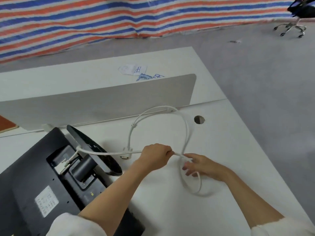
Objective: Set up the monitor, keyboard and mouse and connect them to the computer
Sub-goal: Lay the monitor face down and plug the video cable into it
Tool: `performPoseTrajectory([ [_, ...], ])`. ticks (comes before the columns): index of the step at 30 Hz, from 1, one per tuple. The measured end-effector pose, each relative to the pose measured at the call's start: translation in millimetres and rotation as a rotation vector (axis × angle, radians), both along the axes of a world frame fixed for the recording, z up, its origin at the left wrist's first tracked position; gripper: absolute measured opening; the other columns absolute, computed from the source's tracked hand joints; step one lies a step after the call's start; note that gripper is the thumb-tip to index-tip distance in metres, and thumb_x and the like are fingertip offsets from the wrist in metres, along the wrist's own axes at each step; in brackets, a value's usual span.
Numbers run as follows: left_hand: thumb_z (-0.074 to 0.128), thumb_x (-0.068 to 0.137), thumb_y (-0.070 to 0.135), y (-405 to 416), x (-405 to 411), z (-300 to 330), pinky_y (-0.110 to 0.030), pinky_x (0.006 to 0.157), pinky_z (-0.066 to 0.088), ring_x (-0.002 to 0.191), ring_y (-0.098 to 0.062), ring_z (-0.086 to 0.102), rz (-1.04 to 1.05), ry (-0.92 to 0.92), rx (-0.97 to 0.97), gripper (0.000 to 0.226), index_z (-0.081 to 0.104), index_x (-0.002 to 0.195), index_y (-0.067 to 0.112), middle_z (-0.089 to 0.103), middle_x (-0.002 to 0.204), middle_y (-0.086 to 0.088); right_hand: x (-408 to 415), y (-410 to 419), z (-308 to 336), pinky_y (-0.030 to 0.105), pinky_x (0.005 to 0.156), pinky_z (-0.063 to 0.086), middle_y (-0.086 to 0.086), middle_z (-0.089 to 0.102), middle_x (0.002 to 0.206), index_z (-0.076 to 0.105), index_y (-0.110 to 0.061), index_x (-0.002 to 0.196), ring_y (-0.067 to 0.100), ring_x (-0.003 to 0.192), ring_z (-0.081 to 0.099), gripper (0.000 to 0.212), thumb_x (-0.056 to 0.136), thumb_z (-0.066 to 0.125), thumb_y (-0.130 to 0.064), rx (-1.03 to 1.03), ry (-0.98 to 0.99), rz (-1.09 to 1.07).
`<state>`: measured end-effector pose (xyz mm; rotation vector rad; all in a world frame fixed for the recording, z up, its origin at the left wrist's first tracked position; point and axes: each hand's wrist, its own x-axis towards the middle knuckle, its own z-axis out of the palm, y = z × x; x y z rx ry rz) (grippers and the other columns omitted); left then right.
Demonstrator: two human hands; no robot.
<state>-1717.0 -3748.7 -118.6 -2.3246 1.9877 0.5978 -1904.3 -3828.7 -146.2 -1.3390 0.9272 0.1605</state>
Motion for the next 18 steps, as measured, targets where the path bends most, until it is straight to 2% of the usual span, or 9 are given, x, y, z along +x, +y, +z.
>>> performPoseTrajectory([
  [2,0.038,0.099,0.037,-1.5,5.6,-12.1,-0.029,0.076,0.041,0.096,-0.023,0.059,0.023,0.06,0.165,0.033,0.065,0.11,0.022,0.066,0.104,-0.001,-7.3,-8.6,-7.4,0.032,0.087,0.05,0.004,0.066,0.108,0.05,-0.024,0.126,0.018,0.094,0.065,0.04,0.089,0.059,-0.034,0.068,-0.014,-0.082],
  [5,0.044,0.095,0.035,-1.9,11.3,-29.5,-0.026,0.075,0.041,0.092,-0.021,0.059,0.056,0.09,0.304,0.028,0.069,0.104,0.024,0.068,0.1,0.002,6.3,-32.9,-31.4,0.03,0.087,0.045,0.006,0.06,0.121,0.049,-0.014,0.132,0.018,0.104,0.058,0.044,0.092,0.056,-0.033,-0.349,0.114,-0.359],
  [7,0.046,0.092,0.03,-0.3,13.1,-39.0,-0.026,0.078,0.043,0.095,-0.019,0.059,0.075,0.107,0.351,0.025,0.068,0.104,0.027,0.067,0.104,0.006,28.8,-49.9,-38.8,0.03,0.095,0.04,0.008,0.05,0.136,0.038,-0.011,0.141,0.021,0.119,0.05,0.051,0.095,0.051,-0.029,-0.453,0.132,-0.463],
  [10,0.045,0.093,0.029,5.3,17.6,-53.1,-0.028,0.083,0.045,0.102,-0.019,0.058,0.129,0.176,0.393,0.026,0.065,0.109,0.026,0.065,0.111,0.004,69.9,-73.0,-44.6,0.033,0.109,0.029,0.007,0.033,0.15,0.016,-0.013,0.15,0.022,0.135,0.035,0.065,0.096,0.049,-0.03,-0.389,0.1,-0.387],
  [12,0.043,0.094,0.028,8.1,23.9,-59.1,-0.028,0.082,0.045,0.102,-0.019,0.057,0.176,0.183,0.37,0.027,0.064,0.11,0.024,0.063,0.112,0.003,97.6,-78.4,-46.6,0.034,0.11,0.028,0.008,0.034,0.149,0.012,-0.013,0.15,0.023,0.135,0.035,0.068,0.096,0.048,-0.034,-0.336,0.085,-0.295],
  [14,0.042,0.096,0.029,5.8,33.1,-59.7,-0.03,0.085,0.046,0.104,-0.021,0.057,0.243,0.142,0.301,0.028,0.064,0.111,0.022,0.06,0.115,-0.001,121.8,-78.3,-51.6,0.038,0.105,0.037,0.012,0.051,0.135,0.025,-0.008,0.146,0.025,0.123,0.049,0.064,0.095,0.048,-0.039,-0.236,0.094,-0.219],
  [16,0.043,0.096,0.03,1.7,41.5,-56.5,-0.033,0.09,0.045,0.11,-0.022,0.055,0.347,0.078,0.189,0.029,0.061,0.117,0.022,0.054,0.122,-0.003,135.3,-71.2,-51.6,0.034,0.078,0.051,0.011,0.064,0.094,0.049,0.001,0.122,0.023,0.082,0.064,0.046,0.095,0.05,-0.036,-0.014,0.059,-0.233],
  [17,0.043,0.096,0.03,-1.4,46.6,-54.6,-0.034,0.092,0.043,0.114,-0.022,0.053,0.408,0.058,0.142,0.03,0.059,0.121,0.021,0.051,0.126,-0.003,138.4,-67.2,-49.1,0.029,0.064,0.05,0.009,0.06,0.079,0.055,0.002,0.108,0.02,0.065,0.061,0.037,0.095,0.052,-0.033,0.07,0.055,-0.224],
  [18,0.044,0.096,0.03,-4.1,50.5,-53.0,-0.035,0.094,0.041,0.117,-0.023,0.05,0.458,0.042,0.104,0.032,0.056,0.124,0.021,0.048,0.129,-0.003,138.7,-63.6,-46.5,0.026,0.056,0.047,0.007,0.056,0.071,0.058,0.001,0.099,0.018,0.056,0.056,0.031,0.094,0.054,-0.03,0.098,0.07,-0.182],
])
